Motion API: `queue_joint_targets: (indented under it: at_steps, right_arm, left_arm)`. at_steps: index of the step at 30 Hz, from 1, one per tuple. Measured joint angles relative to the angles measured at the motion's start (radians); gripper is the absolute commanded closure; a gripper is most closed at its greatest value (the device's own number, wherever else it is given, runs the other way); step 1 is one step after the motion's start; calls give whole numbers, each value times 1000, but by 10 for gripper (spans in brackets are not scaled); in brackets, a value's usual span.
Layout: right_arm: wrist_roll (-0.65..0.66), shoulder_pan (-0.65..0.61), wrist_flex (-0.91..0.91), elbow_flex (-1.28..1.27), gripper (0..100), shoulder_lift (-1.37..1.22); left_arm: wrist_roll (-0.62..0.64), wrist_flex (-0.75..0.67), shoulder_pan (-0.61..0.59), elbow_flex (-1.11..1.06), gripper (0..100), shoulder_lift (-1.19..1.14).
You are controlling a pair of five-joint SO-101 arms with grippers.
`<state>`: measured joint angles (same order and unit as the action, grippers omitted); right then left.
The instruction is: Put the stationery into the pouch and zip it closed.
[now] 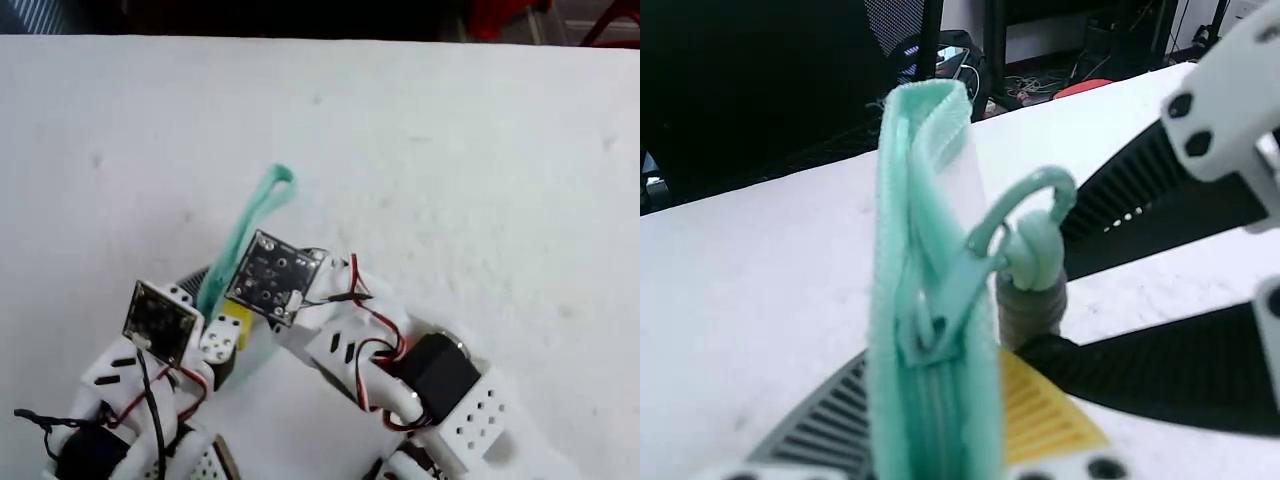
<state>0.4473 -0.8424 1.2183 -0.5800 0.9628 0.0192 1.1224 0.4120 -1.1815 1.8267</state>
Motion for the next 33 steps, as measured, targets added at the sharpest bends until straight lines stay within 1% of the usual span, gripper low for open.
queue_joint_targets:
  at_steps: [2,6,8,11,13,19,22,25,28,30,33]
  right_arm:
    - [-31,0,0,0,917,0]
    - [-48,0,0,0,913,0]
    - [-51,0,0,0,876,2]
    - [-54,0,0,0,792,34]
    - [-54,0,0,0,771,68]
    - [-54,0,0,0,874,101]
    - [-55,-2,-26,0,873,75]
    - [-54,-51,-48,0,848,54]
    - [-55,-80,-51,0,844,49]
    - [-55,-83,-51,0,864,49]
    - [-55,-83,-51,0,934,49]
  left_arm:
    - [0,0,0,0,978,0]
    - [0,0,0,0,978,0]
    - [0,0,-3,0,978,0]
    - [0,0,-3,0,978,0]
    - [0,0,-3,0,978,0]
    - [0,0,-3,0,978,0]
    - [0,0,-3,0,978,0]
    - [0,0,-3,0,978,0]
    - [0,0,-6,0,978,2]
    - [0,0,-8,0,978,2]
    - [0,2,-8,0,978,2]
